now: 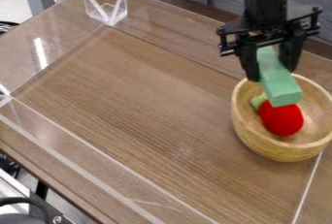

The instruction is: Put the green stick in the brown bowl

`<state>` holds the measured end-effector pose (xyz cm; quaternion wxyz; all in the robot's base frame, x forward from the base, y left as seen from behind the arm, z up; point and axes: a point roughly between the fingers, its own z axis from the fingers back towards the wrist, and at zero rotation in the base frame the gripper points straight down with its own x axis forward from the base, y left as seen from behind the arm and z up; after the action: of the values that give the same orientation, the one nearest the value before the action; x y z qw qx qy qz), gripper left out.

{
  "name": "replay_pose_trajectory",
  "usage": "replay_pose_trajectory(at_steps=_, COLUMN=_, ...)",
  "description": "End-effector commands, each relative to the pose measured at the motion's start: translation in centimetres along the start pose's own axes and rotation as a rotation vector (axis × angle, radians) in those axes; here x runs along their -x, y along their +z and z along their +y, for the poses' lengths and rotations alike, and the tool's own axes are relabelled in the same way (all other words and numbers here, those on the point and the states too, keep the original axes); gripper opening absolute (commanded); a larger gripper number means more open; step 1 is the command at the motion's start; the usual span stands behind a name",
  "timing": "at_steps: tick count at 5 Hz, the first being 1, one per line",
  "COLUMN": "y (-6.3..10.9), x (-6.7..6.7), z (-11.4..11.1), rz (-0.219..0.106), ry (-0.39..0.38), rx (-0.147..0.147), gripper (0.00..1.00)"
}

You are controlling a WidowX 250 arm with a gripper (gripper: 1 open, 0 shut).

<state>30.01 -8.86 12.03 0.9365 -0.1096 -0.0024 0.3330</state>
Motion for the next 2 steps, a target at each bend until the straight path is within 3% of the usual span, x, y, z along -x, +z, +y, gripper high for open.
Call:
replay_pose_trajectory(at_steps=1, y=1.81, x=0.06, z=-1.61, rz=-0.039, ry=-0.057, rx=0.058, gripper=0.00)
replay_pose_trajectory(at_steps=2, y=1.32, x=0.10, z=-2.10, rz=-0.045, ry=-0.036, rx=0.061, gripper=0.00)
